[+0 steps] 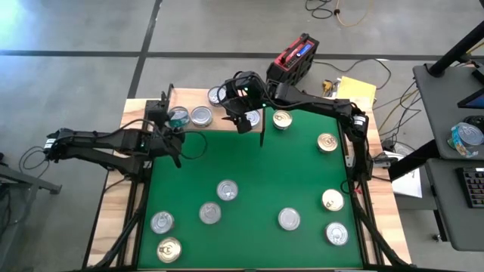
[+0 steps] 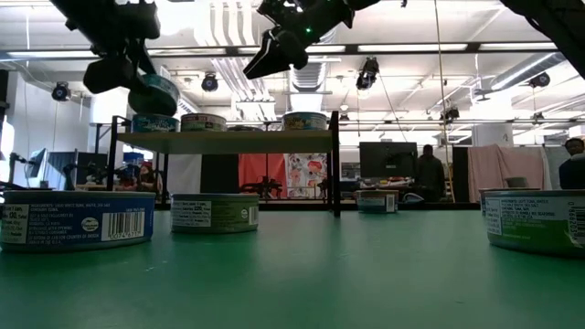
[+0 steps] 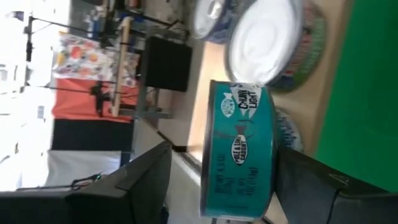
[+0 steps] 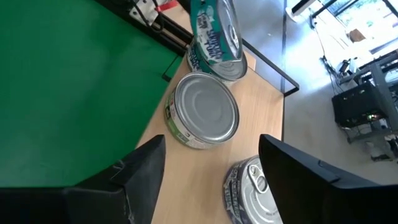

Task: Stack canned seafood by type on shelf
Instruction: Stack the center light blue tuna can on top of the light blue tuna can on the shelf

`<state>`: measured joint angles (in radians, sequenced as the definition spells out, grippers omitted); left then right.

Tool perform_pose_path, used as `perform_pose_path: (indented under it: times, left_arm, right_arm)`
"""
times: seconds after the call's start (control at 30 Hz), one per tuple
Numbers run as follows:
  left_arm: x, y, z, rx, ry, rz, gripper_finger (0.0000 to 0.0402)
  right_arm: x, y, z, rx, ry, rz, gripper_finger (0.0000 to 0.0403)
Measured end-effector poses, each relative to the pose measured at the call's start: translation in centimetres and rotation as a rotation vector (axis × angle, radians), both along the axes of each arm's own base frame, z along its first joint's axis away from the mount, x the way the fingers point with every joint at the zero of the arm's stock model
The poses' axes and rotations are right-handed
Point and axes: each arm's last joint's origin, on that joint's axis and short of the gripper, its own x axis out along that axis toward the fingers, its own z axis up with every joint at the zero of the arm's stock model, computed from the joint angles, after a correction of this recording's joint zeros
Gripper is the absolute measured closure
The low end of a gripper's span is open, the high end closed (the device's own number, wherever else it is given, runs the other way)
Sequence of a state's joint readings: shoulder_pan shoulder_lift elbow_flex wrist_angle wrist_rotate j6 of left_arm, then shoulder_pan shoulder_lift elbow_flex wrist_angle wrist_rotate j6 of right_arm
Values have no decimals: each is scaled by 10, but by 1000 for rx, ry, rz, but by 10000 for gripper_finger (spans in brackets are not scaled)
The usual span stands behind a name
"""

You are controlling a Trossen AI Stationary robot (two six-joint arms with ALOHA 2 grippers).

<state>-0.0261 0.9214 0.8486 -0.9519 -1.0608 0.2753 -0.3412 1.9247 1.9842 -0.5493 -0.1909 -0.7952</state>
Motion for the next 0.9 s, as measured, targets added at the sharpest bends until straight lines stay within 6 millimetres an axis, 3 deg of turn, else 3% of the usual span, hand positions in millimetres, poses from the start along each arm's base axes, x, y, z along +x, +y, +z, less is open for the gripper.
perform_pose_path:
  times: [0.3, 0.63, 0.9]
  left_arm:
    - [3, 2, -3, -10, 50, 22, 162]
    - [9, 3, 10, -26, -8, 57, 162]
    - [9, 3, 7, -85, 5, 71, 162]
  right_arm:
    - [0, 0, 0, 3, 0, -3, 156]
    - [-1, 0, 0, 9, 7, -14, 143]
    - [-2, 0, -2, 17, 28, -15, 157]
